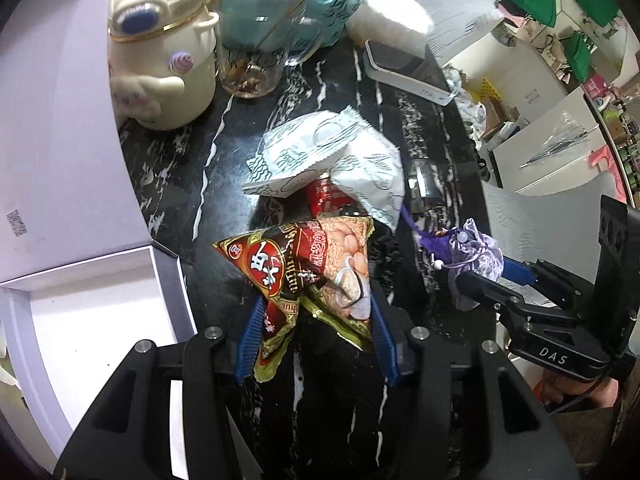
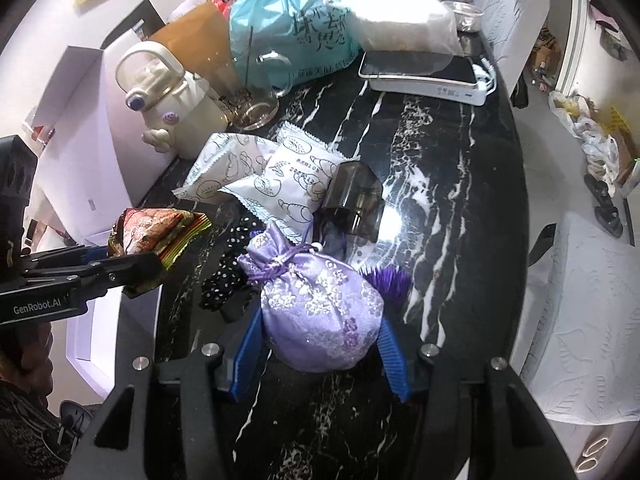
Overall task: Organize objects
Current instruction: 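Grasp the red snack bag with the left gripper while the right gripper grasps the lavender sachet, then carry the snack bag and lavender sachet with both grippers over the open gift box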
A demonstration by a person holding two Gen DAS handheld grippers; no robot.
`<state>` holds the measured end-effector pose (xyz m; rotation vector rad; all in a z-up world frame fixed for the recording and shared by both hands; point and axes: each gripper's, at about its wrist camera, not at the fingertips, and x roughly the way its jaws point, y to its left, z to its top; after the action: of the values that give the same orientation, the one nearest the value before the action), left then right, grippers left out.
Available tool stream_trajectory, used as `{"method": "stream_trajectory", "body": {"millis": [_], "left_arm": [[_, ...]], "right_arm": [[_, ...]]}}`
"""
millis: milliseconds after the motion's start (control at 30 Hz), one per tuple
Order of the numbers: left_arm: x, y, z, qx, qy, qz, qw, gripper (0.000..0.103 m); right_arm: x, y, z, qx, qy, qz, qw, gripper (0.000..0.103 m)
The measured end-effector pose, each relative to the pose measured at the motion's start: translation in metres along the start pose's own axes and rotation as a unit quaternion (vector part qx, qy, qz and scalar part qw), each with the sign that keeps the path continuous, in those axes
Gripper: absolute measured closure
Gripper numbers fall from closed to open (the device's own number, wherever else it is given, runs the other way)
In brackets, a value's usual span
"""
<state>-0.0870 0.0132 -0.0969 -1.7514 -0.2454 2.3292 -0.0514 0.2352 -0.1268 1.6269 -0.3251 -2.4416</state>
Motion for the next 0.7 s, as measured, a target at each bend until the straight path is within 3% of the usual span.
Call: {"method": "stream_trajectory", "body": {"millis": [467,700], "left_arm": [[-0.061,-0.015,-0.036,0.005,-0.046,0.011,0.9989,0.057],[-0.085,-0.015,-0.062,-0.008,-0.068,0.023,0.9974,0.057]], "right_arm": [[-0.049,0.026,-0.018,-0.036,-0.038,0.014,0.999,0.049],[-0.062,0.042,-0.026,-0.063,-0.046,0.04,0.996,0.049]]}}
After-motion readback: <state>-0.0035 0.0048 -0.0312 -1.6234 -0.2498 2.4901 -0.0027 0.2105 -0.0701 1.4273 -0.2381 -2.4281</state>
